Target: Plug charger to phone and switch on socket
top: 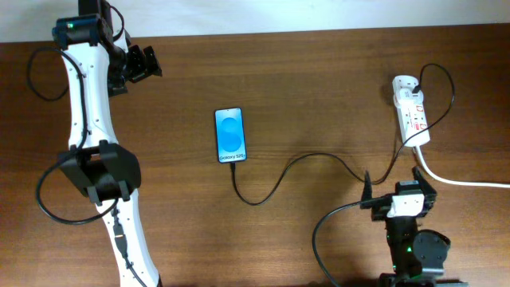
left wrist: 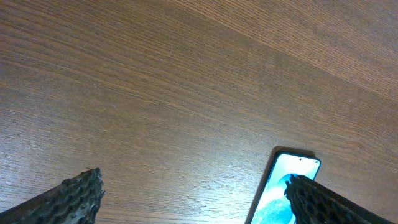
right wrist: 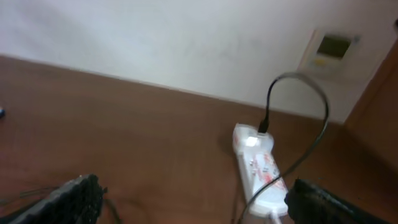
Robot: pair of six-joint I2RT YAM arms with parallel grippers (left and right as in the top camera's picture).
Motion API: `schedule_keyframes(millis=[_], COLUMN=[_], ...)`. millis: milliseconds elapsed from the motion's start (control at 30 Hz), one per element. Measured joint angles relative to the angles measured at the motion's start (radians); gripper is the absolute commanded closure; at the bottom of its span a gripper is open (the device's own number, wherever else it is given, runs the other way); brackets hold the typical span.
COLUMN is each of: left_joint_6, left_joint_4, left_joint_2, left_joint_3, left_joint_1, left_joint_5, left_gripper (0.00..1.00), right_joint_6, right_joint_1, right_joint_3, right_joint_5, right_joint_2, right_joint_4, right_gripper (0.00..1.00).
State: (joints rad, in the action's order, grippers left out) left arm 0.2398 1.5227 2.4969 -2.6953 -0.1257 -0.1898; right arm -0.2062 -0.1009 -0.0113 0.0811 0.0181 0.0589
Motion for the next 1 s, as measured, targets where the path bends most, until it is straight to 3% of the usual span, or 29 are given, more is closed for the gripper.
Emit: schedule_keyframes(millis=[833, 1000], left_joint_6=[0.0, 0.0], left_joint_4=[0.006, -0.182], left_joint_2=[-0.003, -0.173], left_joint_3=[0.013, 0.355], left_joint_1=[0.026, 0.041], left_joint_5=[0.021, 0.057], left_gripper=[0.01, 0.0], right_joint_6=[0.0, 0.0], right_joint_1=[0.001, 0.001], right_joint_3=[0.0, 0.0], right_joint_5=[0.0, 0.0], right_joint_2=[-0.001, 0.0], right_joint_4=[0.008, 0.008], right_gripper=[0.02, 0.02])
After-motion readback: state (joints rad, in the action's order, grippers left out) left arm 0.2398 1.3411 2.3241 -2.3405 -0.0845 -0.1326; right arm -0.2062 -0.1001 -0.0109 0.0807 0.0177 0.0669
